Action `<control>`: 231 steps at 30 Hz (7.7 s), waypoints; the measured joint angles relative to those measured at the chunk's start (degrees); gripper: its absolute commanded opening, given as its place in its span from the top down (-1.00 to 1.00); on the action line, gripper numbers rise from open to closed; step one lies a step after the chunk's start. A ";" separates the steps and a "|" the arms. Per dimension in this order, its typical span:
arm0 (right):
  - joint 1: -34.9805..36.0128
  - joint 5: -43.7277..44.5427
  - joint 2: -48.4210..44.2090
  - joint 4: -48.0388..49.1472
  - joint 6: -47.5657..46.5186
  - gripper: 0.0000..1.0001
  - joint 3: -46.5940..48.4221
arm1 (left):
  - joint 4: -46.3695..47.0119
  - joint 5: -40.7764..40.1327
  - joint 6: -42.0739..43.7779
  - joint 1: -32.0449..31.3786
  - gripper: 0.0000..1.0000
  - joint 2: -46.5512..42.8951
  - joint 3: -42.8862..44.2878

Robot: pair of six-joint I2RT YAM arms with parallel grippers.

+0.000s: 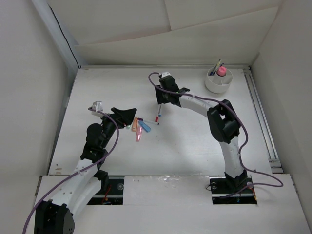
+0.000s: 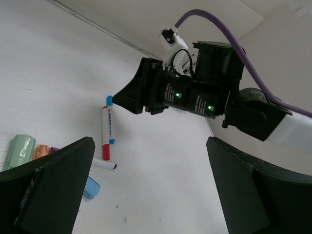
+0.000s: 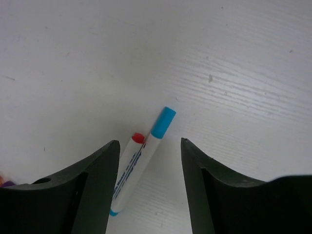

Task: Sort the stationery into containers
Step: Pick up the pen from the center of the board, then place the pen in the storage box, then pick up the pen from the center of the board.

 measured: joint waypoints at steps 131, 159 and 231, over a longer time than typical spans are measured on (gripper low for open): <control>-38.45 26.05 10.49 33.64 -8.09 1.00 19.19 | 9.07 0.48 -0.57 0.00 -1.00 12.48 -0.02; -36.65 24.65 5.03 39.36 -9.57 -0.14 3.48 | 9.09 0.94 -1.03 0.00 -1.00 11.74 -0.02; 1.51 -3.08 2.78 0.11 5.51 0.16 -1.49 | 4.24 2.49 -1.22 0.00 -1.00 1.46 -0.63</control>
